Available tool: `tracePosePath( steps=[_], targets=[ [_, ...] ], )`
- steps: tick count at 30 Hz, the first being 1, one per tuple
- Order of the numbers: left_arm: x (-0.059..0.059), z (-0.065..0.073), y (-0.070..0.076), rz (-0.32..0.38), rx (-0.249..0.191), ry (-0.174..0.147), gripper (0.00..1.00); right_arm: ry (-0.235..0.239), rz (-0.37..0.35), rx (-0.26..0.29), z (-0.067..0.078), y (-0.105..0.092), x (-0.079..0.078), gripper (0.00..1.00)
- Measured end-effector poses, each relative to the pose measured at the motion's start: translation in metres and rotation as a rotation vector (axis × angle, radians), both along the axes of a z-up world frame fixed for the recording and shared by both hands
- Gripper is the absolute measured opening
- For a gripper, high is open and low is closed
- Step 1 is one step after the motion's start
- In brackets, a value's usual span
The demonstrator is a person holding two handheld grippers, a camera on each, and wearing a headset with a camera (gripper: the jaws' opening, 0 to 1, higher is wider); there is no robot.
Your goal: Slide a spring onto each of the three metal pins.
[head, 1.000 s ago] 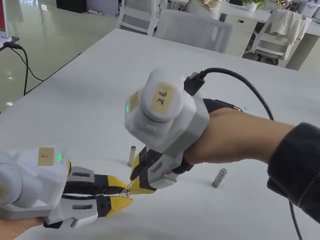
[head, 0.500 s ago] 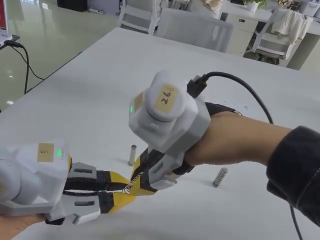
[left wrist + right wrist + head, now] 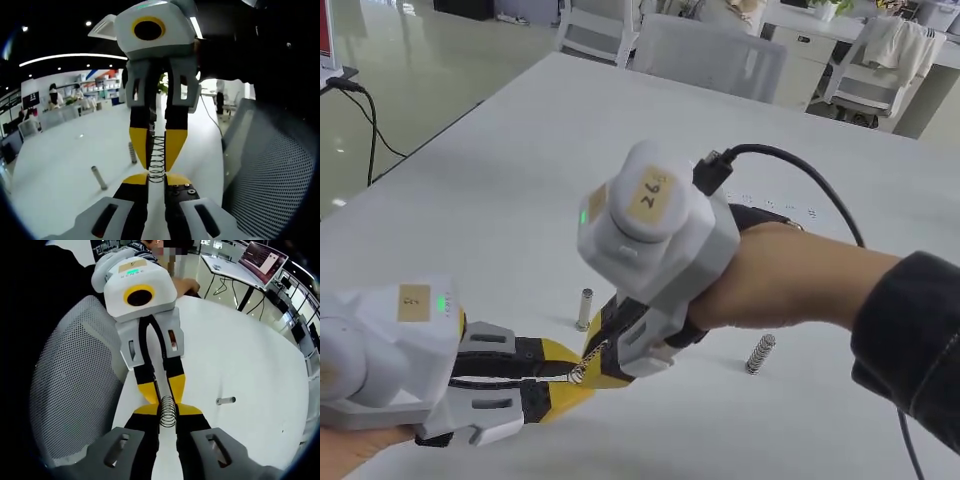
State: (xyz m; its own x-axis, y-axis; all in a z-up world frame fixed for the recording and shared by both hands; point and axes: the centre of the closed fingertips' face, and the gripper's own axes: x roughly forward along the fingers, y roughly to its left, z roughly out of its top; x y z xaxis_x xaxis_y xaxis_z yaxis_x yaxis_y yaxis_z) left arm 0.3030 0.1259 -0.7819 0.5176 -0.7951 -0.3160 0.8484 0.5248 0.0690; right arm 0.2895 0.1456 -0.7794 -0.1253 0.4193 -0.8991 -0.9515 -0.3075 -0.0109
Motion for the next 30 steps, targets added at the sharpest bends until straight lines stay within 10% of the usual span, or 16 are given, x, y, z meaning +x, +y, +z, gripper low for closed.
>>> tracePosePath(
  steps=[30],
  targets=[
    [0.011,-0.016,0.026,0.15,-0.031,0.085,0.62,-0.079,-0.057,-0.032,0.008,-0.003,0.051,0.09]
  ],
)
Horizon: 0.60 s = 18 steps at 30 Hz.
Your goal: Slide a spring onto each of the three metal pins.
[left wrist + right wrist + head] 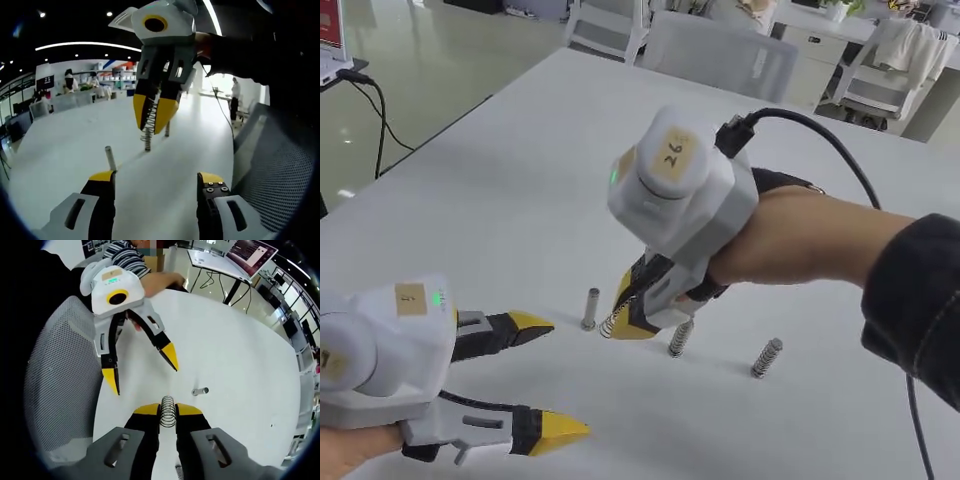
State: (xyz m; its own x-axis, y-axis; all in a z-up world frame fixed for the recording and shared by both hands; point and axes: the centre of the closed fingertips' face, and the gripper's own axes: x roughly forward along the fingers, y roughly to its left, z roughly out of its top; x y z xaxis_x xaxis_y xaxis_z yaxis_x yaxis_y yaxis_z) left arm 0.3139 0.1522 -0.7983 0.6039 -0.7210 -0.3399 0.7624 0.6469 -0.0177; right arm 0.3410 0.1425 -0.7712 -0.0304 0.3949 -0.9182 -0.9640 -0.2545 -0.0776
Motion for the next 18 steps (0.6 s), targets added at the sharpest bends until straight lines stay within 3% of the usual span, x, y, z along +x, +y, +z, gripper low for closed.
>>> tracePosePath(
  steps=[6,18],
  targets=[
    [0.002,0.0,0.003,0.022,-0.005,-0.001,0.7,-0.011,-0.001,-0.006,0.001,0.001,0.008,0.09],
    [0.001,-0.005,0.005,0.041,-0.008,0.024,0.82,-0.065,-0.008,-0.026,0.003,0.014,0.041,0.09]
  ],
)
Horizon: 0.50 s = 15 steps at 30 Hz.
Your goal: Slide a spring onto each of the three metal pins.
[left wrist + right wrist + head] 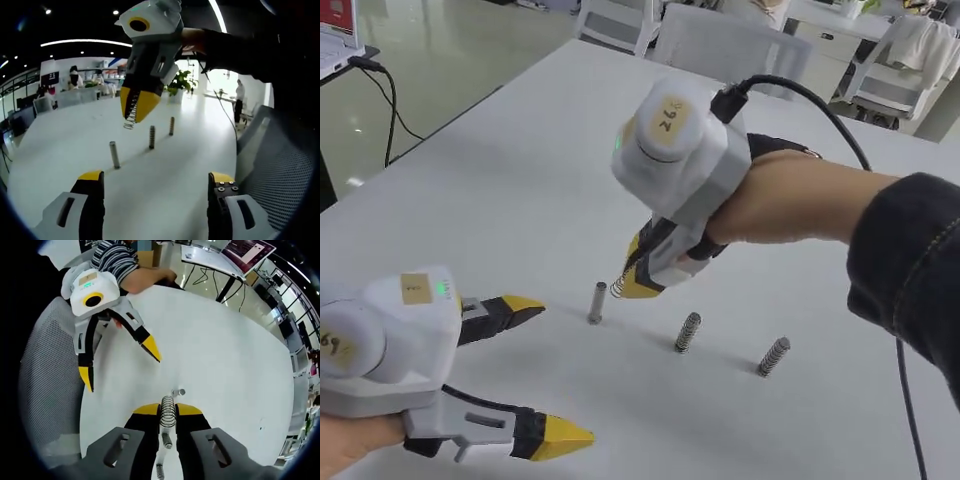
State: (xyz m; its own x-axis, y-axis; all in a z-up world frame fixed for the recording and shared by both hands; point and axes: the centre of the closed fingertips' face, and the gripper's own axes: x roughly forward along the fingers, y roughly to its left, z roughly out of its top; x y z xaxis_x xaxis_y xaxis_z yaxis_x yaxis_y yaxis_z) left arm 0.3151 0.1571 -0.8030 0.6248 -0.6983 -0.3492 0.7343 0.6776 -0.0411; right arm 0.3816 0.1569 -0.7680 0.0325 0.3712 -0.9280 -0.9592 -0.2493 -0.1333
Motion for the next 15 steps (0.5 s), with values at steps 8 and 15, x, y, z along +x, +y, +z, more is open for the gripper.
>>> tracePosePath(
  steps=[8,15],
  targets=[
    [-0.002,-0.002,0.002,0.003,0.003,0.008,0.83,-0.014,0.004,-0.022,-0.01,0.008,0.012,0.09],
    [-0.003,-0.005,0.0,-0.006,0.012,0.015,0.83,-0.019,0.001,-0.04,-0.019,0.012,0.02,0.09]
  ],
)
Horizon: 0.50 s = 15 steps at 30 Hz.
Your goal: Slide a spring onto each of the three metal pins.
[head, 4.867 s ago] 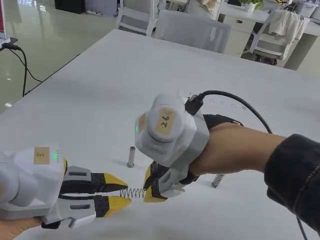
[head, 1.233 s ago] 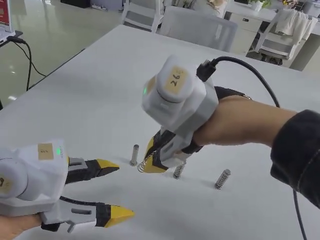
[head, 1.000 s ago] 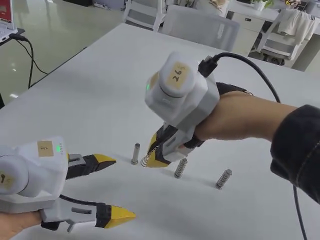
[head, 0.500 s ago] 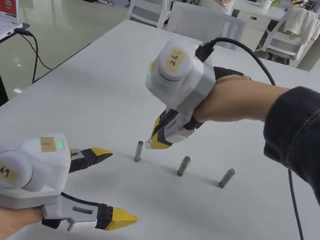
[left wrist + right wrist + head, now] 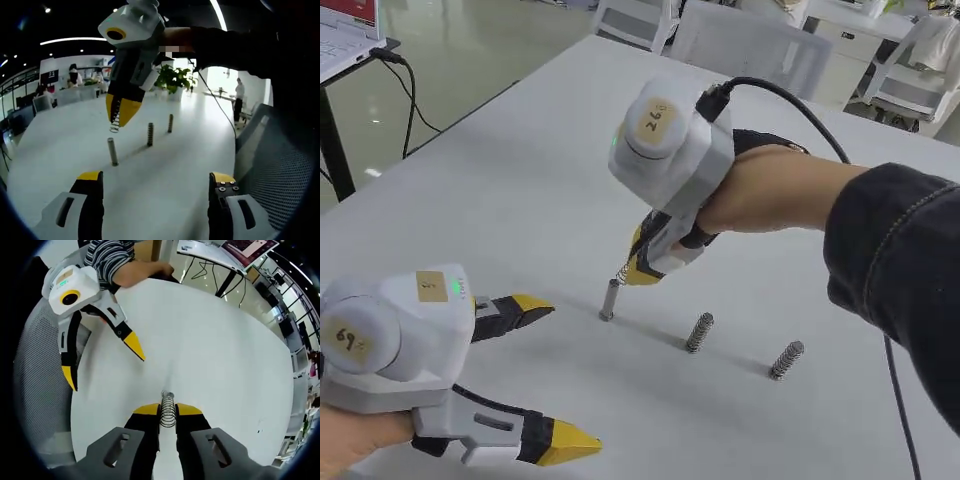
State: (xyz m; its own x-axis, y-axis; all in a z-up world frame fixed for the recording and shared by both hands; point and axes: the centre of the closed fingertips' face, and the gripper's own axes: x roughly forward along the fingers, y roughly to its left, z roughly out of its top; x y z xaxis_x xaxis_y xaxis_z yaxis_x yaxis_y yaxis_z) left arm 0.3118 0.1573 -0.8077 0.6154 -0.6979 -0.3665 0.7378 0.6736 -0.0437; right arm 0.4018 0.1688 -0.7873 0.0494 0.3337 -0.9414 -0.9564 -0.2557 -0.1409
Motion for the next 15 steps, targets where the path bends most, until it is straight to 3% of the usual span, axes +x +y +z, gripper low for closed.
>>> tracePosePath(
  steps=[15],
  targets=[
    [0.0,-0.004,0.003,-0.002,0.001,0.002,0.8,0.016,0.004,-0.021,-0.013,0.007,0.008,0.09]
  ],
)
